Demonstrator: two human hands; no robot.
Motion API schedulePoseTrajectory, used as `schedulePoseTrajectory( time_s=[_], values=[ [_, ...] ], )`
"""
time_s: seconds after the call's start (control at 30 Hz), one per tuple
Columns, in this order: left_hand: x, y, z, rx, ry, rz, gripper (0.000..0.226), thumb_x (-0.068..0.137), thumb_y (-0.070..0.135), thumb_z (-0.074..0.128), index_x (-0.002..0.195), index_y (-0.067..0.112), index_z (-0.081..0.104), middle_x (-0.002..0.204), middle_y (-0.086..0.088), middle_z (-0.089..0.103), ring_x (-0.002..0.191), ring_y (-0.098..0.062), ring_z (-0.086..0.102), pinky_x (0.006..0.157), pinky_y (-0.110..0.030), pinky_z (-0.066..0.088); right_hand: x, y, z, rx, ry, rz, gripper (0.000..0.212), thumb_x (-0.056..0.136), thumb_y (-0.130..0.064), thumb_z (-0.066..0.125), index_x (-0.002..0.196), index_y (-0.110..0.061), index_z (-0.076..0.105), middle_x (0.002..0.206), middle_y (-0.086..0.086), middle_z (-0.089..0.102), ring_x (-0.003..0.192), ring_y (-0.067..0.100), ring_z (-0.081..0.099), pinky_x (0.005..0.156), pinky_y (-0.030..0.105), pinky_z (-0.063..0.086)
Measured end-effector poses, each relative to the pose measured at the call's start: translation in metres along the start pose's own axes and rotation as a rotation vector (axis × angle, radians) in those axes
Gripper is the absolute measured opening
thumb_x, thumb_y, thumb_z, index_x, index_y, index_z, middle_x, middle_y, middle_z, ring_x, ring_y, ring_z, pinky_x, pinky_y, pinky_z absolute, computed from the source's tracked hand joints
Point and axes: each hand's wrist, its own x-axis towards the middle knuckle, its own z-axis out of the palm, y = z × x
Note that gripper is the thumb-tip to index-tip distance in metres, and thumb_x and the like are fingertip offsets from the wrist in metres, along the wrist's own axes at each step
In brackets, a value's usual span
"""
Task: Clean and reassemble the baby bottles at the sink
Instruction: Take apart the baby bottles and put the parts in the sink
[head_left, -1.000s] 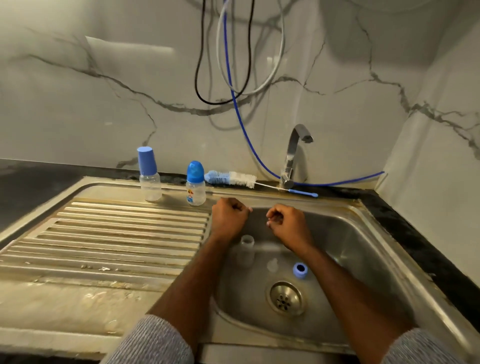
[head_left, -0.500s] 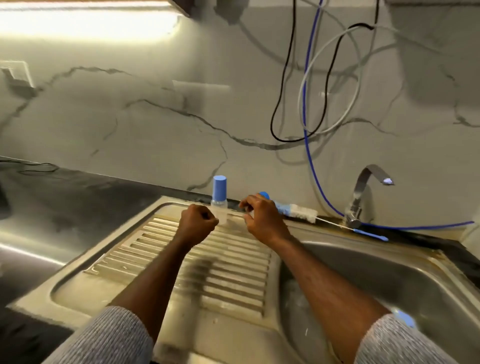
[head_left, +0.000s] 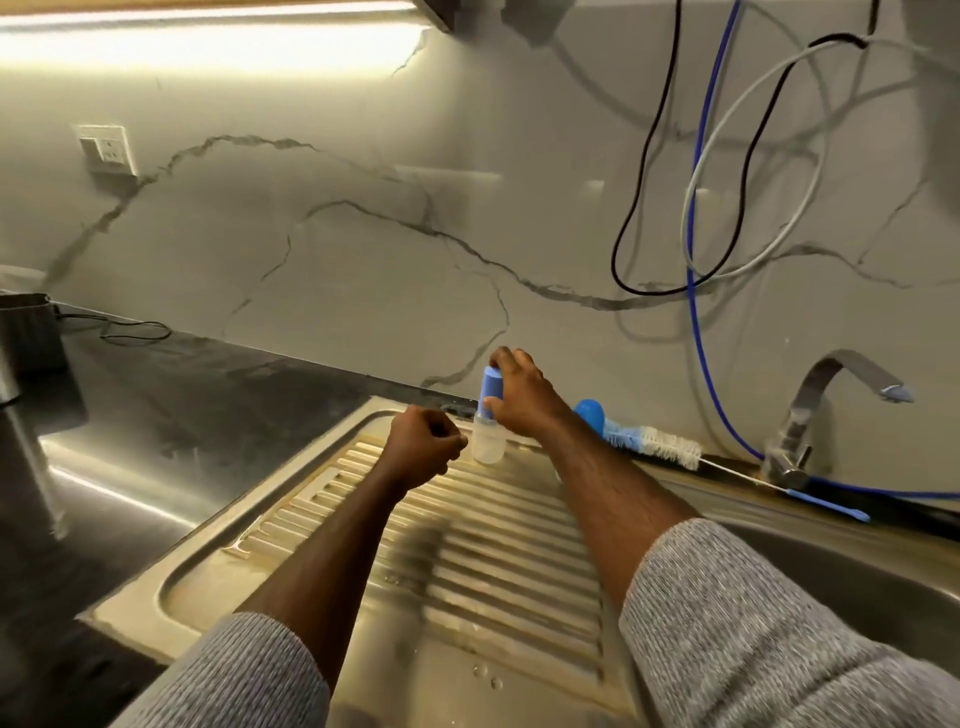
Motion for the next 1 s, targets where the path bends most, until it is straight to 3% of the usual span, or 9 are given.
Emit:
schedulePoseTrajectory(
  time_s=[0.1, 0.17, 0.23, 0.33, 0.47, 0.57, 0.73, 0.83, 1.0],
  values=[
    [-0.005, -0.007, 0.007, 0.008, 0.021, 0.012, 0.008, 0.087, 0.009, 0.075, 0.084, 0.002, 0.073, 0.076, -0.016, 0.073, 0.06, -0.02, 0.065, 0.065, -0.037, 0.058, -0.017, 0.007, 0.004, 0.098, 0.127, -0.038, 0.041, 0.09, -0.018, 0.072, 0.12, -0.02, 0.043, 0.113, 0.004, 0.054, 0.091, 0.016, 0.051, 0.066, 0.022, 0.038],
    [-0.01, -0.008, 0.014, 0.013, 0.082, 0.022, 0.011, 0.086, 0.02, 0.078, 0.09, 0.01, 0.073, 0.079, -0.006, 0.072, 0.066, -0.016, 0.065, 0.068, -0.034, 0.055, -0.035, 0.014, 0.006, 0.192, 0.186, -0.059, 0.041, 0.088, -0.022, 0.074, 0.114, -0.024, 0.042, 0.102, -0.002, 0.054, 0.086, 0.014, 0.054, 0.06, 0.019, 0.036],
    [-0.016, -0.002, 0.025, -0.051, 0.123, 0.073, 0.018, 0.086, 0.03, 0.079, 0.096, 0.017, 0.072, 0.079, -0.001, 0.07, 0.064, -0.012, 0.062, 0.064, -0.028, 0.049, -0.061, 0.027, 0.005, 0.331, 0.269, -0.068, 0.044, 0.086, -0.027, 0.076, 0.11, -0.033, 0.041, 0.093, -0.01, 0.056, 0.082, 0.009, 0.057, 0.062, 0.021, 0.041],
    [-0.028, 0.017, 0.046, -0.291, 0.068, 0.206, 0.021, 0.091, 0.029, 0.075, 0.096, 0.009, 0.072, 0.084, -0.014, 0.07, 0.073, -0.016, 0.059, 0.07, -0.034, 0.047, -0.105, 0.054, -0.007, 0.493, 0.399, -0.03, 0.047, 0.077, -0.034, 0.082, 0.107, -0.042, 0.047, 0.095, -0.018, 0.059, 0.085, 0.001, 0.061, 0.066, 0.016, 0.047],
    [-0.053, 0.057, 0.088, -0.488, -0.127, 0.304, 0.036, 0.087, 0.037, 0.068, 0.096, 0.002, 0.071, 0.084, -0.014, 0.067, 0.076, -0.01, 0.056, 0.065, -0.016, 0.043, -0.163, 0.112, -0.035, 0.626, 0.515, 0.065, 0.044, 0.072, -0.019, 0.088, 0.106, -0.028, 0.061, 0.101, -0.001, 0.071, 0.092, 0.013, 0.069, 0.079, 0.026, 0.056],
    [-0.068, 0.081, 0.137, -0.373, -0.301, 0.344, 0.032, 0.084, 0.013, 0.081, 0.11, 0.001, 0.068, 0.092, -0.01, 0.067, 0.083, -0.014, 0.062, 0.078, -0.027, 0.053, -0.204, 0.158, -0.057, 0.714, 0.524, 0.173, 0.041, 0.076, -0.004, 0.083, 0.107, -0.022, 0.063, 0.11, 0.009, 0.071, 0.1, 0.024, 0.069, 0.084, 0.037, 0.058],
    [-0.092, 0.104, 0.214, -0.049, -0.606, 0.362, 0.077, 0.069, 0.032, 0.093, 0.136, 0.022, 0.056, 0.122, 0.002, 0.067, 0.108, -0.01, 0.066, 0.097, -0.03, 0.055, -0.264, 0.218, -0.075, 0.861, 0.531, 0.334, 0.032, 0.082, -0.007, 0.08, 0.107, -0.021, 0.067, 0.109, 0.009, 0.073, 0.098, 0.019, 0.072, 0.076, 0.031, 0.06],
    [-0.098, 0.112, 0.244, -0.002, -0.641, 0.405, 0.08, 0.07, 0.033, 0.092, 0.14, 0.022, 0.056, 0.13, 0.004, 0.065, 0.116, -0.009, 0.063, 0.103, -0.034, 0.051, -0.276, 0.238, -0.083, 0.954, 0.53, 0.423, 0.029, 0.083, -0.003, 0.076, 0.107, -0.017, 0.068, 0.105, 0.012, 0.074, 0.096, 0.027, 0.073, 0.077, 0.037, 0.061],
    [-0.098, 0.114, 0.282, 0.081, -0.685, 0.443, 0.077, 0.074, 0.03, 0.089, 0.143, 0.023, 0.053, 0.134, 0.003, 0.062, 0.12, -0.012, 0.06, 0.104, -0.031, 0.048, -0.28, 0.265, -0.094, 0.866, 0.371, 0.42, 0.019, 0.08, -0.004, 0.079, 0.093, -0.015, 0.07, 0.1, 0.012, 0.075, 0.088, 0.021, 0.073, 0.069, 0.029, 0.058]
  ],
)
